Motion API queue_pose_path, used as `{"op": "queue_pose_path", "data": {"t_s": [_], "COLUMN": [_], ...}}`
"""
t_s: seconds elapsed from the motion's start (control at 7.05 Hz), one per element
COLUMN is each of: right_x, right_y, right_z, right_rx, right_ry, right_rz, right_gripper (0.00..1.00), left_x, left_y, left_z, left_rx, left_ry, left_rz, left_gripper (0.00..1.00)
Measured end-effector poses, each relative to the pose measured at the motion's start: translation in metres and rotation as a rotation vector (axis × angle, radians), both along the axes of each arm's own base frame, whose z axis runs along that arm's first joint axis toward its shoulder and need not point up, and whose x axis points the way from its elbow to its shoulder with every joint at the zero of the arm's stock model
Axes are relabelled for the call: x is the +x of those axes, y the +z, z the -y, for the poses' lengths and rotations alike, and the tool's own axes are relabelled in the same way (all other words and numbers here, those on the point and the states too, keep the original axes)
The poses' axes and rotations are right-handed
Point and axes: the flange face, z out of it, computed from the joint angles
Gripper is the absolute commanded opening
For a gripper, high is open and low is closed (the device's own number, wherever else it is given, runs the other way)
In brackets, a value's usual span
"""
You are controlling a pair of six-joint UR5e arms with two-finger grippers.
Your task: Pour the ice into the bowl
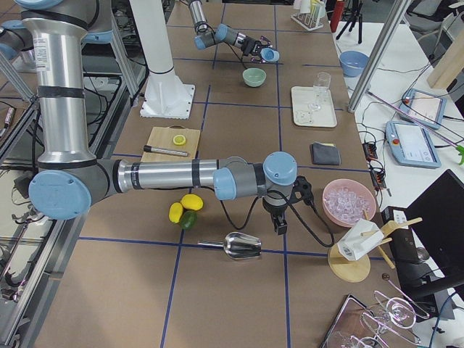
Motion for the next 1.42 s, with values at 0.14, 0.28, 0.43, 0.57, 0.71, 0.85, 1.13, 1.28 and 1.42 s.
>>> {"op": "queue_pose_path", "data": {"t_s": [0.14,0.28,0.43,0.57,0.71,0.85,1.13,1.28,1.42], "right_x": [0.000,0.000,0.001,0.001,0.001,0.001,0.002,0.002,0.003], "right_y": [0.001,0.001,0.002,0.002,0.002,0.003,0.004,0.005,0.006], "right_z": [0.000,-0.001,-0.001,-0.001,-0.001,-0.001,-0.002,-0.002,-0.004], "right_rx": [-0.002,-0.004,-0.004,-0.004,-0.005,-0.006,-0.008,-0.010,-0.012], "right_ry": [0.001,0.002,0.002,0.002,0.003,0.003,0.004,0.005,0.006], "right_rz": [0.000,-0.001,-0.001,-0.001,-0.002,-0.002,-0.003,-0.004,-0.004], "right_gripper": [1.00,1.00,1.00,1.00,1.00,1.00,1.00,1.00,1.00], "left_x": [0.003,0.004,0.004,0.003,0.001,0.001,0.004,0.006,0.007], "left_y": [-0.002,-0.003,-0.004,-0.005,-0.006,-0.006,-0.006,-0.005,-0.004], "left_z": [-0.004,-0.005,-0.005,-0.005,-0.005,-0.007,-0.014,-0.017,-0.020], "left_rx": [0.025,0.047,0.070,0.094,0.116,0.135,0.175,0.193,0.209], "left_ry": [-0.001,0.007,0.017,0.020,0.021,0.023,0.023,0.022,0.015], "left_rz": [0.077,0.148,0.223,0.300,0.372,0.437,0.574,0.651,0.726], "left_gripper": [0.00,0.00,0.00,0.00,0.00,0.00,0.00,0.00,0.00]}}
